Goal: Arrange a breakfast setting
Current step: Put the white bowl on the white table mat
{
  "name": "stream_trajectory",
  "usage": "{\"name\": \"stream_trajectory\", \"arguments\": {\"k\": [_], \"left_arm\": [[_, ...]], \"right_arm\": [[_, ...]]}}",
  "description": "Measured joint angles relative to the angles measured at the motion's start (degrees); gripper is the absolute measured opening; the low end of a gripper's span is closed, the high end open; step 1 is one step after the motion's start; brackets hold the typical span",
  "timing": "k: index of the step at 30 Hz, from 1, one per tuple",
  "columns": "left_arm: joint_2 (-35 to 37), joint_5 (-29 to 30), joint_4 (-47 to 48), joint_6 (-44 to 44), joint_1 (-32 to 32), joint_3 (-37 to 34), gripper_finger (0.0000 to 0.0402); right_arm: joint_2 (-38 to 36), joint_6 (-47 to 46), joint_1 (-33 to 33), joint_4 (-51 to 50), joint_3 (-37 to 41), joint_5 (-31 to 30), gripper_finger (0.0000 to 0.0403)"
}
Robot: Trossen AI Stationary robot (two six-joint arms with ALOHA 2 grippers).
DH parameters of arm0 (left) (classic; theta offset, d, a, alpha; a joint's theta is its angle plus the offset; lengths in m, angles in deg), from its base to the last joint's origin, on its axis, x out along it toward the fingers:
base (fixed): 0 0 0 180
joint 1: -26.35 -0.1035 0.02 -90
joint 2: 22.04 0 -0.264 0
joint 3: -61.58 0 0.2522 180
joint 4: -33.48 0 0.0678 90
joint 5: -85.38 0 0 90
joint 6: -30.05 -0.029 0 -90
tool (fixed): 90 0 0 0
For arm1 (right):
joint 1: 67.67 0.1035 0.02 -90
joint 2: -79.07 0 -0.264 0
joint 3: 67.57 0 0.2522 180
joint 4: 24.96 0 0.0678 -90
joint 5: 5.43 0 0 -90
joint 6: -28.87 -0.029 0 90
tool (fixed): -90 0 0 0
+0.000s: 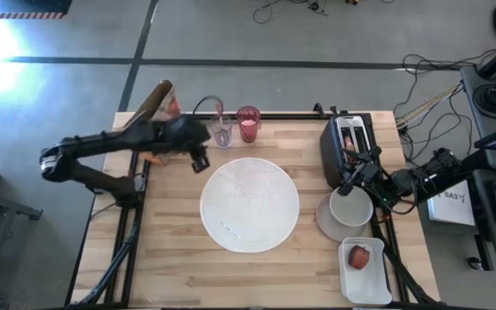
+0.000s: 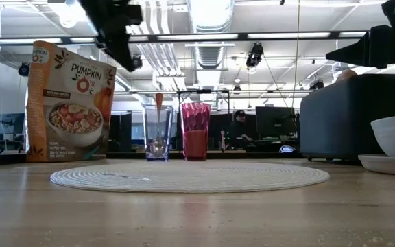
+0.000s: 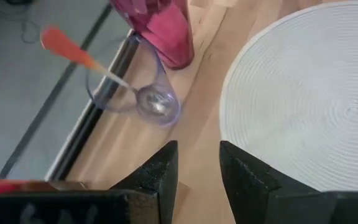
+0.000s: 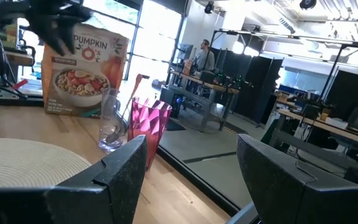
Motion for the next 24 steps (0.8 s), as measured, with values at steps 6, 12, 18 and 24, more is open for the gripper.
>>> {"name": "stream_trajectory", "arguments": {"k": [6,12,18,24], "left_arm": [[10.7,8.7,-14.4,10.6,13.3,-15.9,0.0102],[17.3,15.0,-34.4,15.0,26.2,-29.6,0.01],[18.4,25.2,-50.9,7.9,31.8,-37.6,0.01],[18.3,27.3,-56.1,4.0,31.8,-39.1,0.01]], "right_arm": [[0.0,0.0,0.0,0.0,0.0,0.0,0.0238],[0.0,0.0,0.0,0.0,0.0,0.0,0.0238],[0.0,0.0,0.0,0.0,0.0,0.0,0.0238],[0.0,0.0,0.0,0.0,0.0,0.0,0.0238]]}}
